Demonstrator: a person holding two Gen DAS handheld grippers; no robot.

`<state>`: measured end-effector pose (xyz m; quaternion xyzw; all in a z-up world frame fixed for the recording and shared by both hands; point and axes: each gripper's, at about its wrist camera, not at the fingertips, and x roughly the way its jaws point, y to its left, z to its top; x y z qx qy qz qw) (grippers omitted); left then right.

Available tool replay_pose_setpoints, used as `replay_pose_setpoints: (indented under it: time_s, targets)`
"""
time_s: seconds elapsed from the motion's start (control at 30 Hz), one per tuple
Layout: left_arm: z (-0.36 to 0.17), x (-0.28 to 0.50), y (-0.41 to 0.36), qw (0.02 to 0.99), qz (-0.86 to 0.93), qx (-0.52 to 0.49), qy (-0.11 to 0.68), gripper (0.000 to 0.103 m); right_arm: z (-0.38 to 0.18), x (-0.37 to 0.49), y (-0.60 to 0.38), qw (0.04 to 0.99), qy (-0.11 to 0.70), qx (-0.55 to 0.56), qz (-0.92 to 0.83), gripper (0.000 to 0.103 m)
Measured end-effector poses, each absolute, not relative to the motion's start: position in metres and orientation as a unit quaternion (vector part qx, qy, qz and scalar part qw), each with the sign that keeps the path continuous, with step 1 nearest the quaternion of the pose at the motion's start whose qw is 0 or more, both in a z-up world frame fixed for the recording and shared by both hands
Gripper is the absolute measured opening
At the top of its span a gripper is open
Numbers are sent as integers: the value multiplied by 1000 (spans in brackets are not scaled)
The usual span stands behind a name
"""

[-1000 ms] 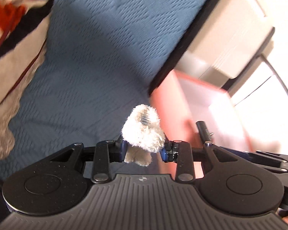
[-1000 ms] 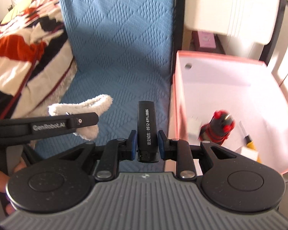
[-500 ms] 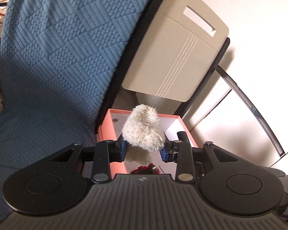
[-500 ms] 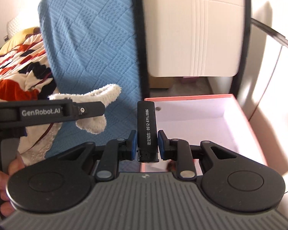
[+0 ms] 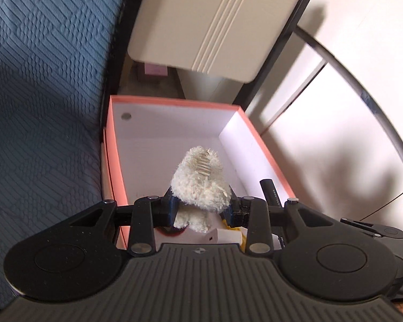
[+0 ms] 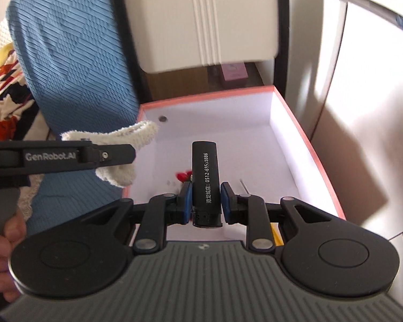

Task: Organize rigid objects
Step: 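Carry the cable and USB stick over the pink box and lower them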

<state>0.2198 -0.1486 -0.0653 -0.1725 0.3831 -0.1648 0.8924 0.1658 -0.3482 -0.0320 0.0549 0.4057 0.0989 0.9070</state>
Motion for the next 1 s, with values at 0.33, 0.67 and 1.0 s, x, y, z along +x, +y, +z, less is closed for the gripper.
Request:
replay_pose_setpoints:
  time_s: [0.33, 0.67, 1.0]
  targets:
    - [-103, 229, -183, 879, -157, -127, 433, 39, -107, 179, -376, 877, 472, 56, 73, 26]
    - [-85, 229, -183, 880, -156, -125, 430, 49, -106, 181, -382, 873, 475, 84, 68, 28]
    - [-15, 199, -159, 904, -173, -125, 370, 49, -30, 155, -373, 920, 373, 97, 73, 28]
